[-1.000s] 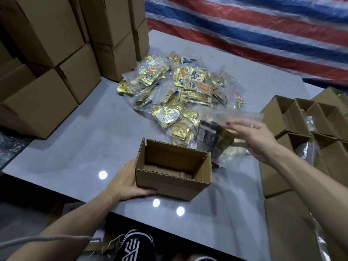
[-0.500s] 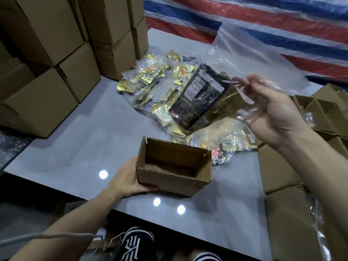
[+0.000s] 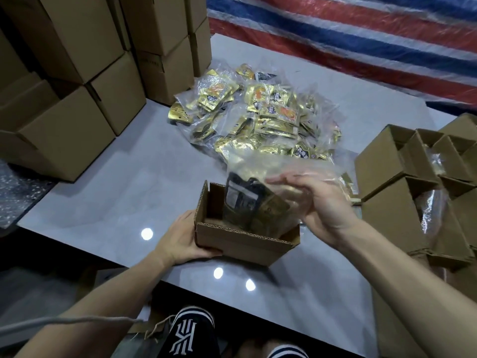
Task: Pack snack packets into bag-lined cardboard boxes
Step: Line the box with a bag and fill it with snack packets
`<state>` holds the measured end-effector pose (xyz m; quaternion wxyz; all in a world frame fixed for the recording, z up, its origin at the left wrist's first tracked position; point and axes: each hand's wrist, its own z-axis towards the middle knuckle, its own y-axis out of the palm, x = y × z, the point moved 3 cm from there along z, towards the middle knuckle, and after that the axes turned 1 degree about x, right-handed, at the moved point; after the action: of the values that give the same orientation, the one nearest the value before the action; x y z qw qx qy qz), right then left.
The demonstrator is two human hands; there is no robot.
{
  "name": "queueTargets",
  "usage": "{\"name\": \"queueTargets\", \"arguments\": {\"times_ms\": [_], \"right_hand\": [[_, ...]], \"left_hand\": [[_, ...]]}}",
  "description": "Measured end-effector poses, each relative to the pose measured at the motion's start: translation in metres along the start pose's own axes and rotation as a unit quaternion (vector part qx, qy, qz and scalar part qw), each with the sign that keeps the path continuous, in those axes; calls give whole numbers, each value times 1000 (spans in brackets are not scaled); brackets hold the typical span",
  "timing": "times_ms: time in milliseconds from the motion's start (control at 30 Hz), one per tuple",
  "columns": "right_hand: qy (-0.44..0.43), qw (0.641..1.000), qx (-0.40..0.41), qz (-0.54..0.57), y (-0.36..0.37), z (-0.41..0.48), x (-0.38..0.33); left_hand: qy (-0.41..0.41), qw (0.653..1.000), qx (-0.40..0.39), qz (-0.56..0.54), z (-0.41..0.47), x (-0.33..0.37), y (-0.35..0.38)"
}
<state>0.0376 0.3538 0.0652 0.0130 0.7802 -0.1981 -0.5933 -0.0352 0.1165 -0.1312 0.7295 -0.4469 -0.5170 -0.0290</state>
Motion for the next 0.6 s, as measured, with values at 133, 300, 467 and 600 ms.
{"name": "queueTargets", "arguments": {"times_ms": [133, 300, 467, 600], "right_hand": [[58, 998, -8, -29, 4, -1, 27], [-2, 985, 2, -172, 5, 3, 36], [-108, 890, 24, -443, -1, 3, 27], [-134, 890, 47, -434, -4, 3, 25]], "left_hand": [[-2, 999, 28, 18, -2, -3, 0], [1, 999, 36, 30, -1, -7, 2], [-6, 999, 45, 15, -1, -7, 1], [-2, 999, 39, 16, -1, -6, 1]]}}
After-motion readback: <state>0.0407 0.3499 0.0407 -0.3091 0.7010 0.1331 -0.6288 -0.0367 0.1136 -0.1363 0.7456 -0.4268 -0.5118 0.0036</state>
